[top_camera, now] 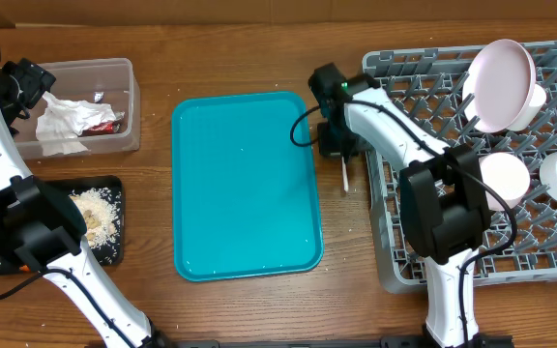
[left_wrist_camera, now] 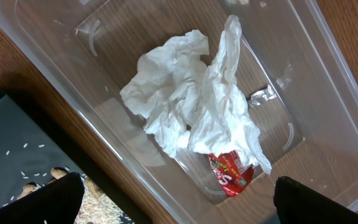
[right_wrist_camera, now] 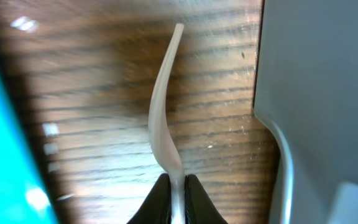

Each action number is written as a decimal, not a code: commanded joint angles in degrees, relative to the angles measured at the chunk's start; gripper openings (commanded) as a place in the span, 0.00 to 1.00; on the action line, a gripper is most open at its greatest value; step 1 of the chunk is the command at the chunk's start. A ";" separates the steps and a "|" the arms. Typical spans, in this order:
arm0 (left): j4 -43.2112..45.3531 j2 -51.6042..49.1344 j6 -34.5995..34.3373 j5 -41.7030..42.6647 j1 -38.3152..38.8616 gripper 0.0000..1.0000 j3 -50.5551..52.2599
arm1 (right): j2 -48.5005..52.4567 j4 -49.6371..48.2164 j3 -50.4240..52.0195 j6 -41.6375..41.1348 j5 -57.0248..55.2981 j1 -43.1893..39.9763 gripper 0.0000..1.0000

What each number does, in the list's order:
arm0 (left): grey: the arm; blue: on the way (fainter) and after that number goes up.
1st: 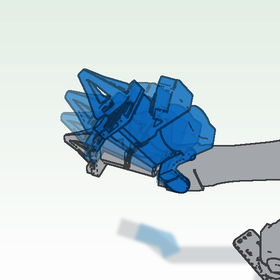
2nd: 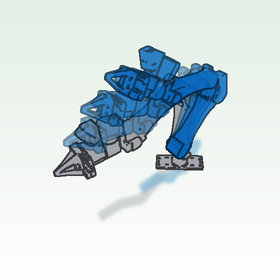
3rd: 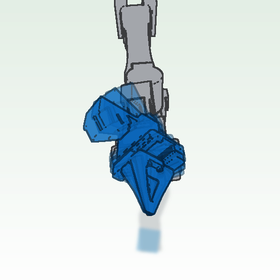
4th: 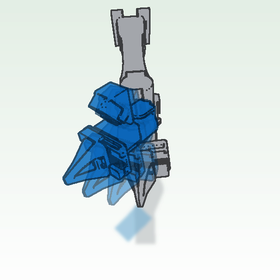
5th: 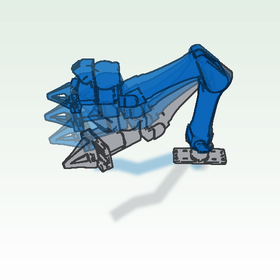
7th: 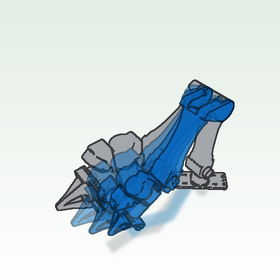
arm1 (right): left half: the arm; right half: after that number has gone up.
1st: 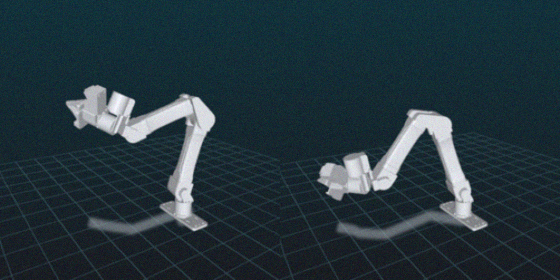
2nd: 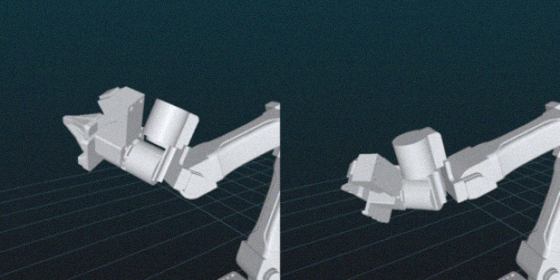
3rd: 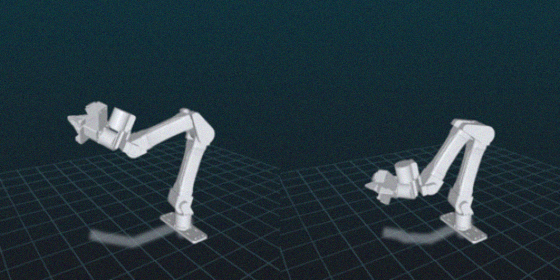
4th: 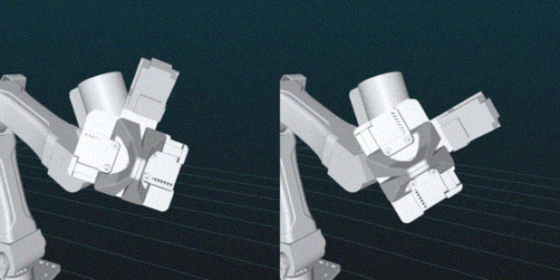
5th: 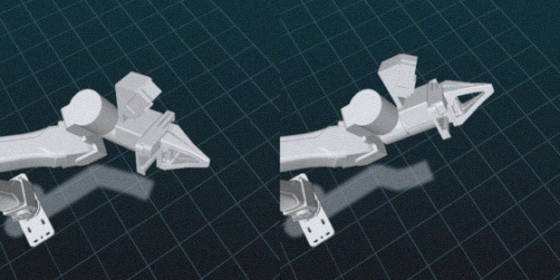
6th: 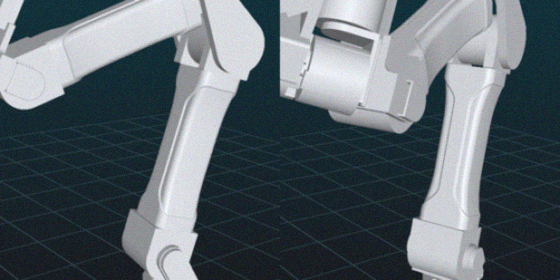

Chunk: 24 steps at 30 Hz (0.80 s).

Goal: Sort waste into correct bins and load items into the dishwasher rack

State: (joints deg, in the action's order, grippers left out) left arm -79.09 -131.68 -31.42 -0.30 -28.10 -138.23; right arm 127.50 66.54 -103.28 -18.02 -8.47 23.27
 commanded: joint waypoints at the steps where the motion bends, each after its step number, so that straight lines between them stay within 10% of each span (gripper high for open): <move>1: 0.04 0.72 -0.33 -0.76 0.48 1.00 0.15 | -0.37 1.60 -5.14 -0.46 2.38 -0.15 0.04; 24: 0.04 0.72 -0.35 -0.76 0.48 1.00 0.15 | -8.00 11.10 -24.37 14.03 9.33 -18.58 0.04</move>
State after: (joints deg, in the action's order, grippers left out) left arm -79.09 -131.68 -31.42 -0.30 -28.10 -138.23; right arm 119.70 77.38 -127.52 -11.31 -4.29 6.85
